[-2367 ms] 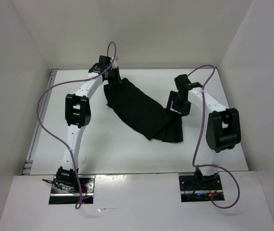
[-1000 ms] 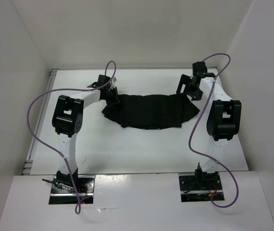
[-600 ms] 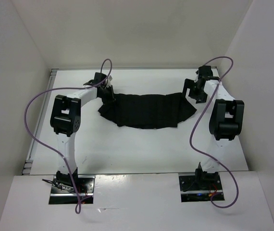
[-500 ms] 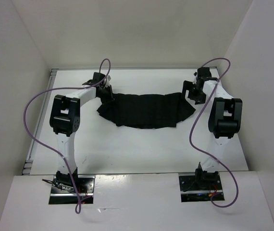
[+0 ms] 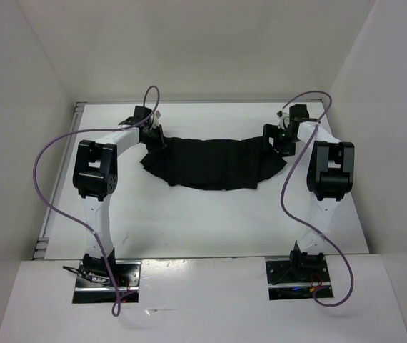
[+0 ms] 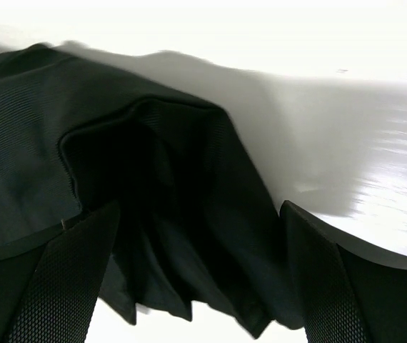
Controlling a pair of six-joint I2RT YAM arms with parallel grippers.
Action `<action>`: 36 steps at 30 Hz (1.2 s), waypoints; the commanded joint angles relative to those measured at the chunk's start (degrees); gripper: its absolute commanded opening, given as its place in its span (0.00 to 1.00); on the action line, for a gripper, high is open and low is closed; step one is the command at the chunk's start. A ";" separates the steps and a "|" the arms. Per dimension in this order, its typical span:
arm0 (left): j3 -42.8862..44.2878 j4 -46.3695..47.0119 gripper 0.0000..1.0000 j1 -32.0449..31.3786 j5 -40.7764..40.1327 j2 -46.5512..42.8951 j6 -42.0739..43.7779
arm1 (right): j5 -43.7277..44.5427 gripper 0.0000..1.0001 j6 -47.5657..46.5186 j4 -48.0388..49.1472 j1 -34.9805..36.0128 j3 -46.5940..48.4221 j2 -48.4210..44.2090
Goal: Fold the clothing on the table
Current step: Fold the skirt
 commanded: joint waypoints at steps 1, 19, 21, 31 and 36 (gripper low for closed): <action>2.67 -0.76 0.03 0.89 0.30 1.20 2.29 | -6.52 0.97 -2.00 2.69 -0.07 -0.71 -0.92; 0.92 -0.76 0.03 0.89 -1.89 0.15 2.83 | -23.92 0.97 -2.09 1.02 -7.72 -0.19 -0.57; 0.92 -0.76 0.03 0.89 -2.50 0.15 2.83 | -25.60 0.97 -3.32 1.02 -7.72 -0.79 0.22; 0.39 -1.29 0.03 0.89 -2.51 0.15 2.83 | -28.77 0.97 -3.94 0.49 -5.96 -0.80 2.42; 0.39 -1.29 0.03 0.89 -2.51 0.15 2.83 | -25.52 0.94 -3.94 0.49 -0.97 -0.80 3.56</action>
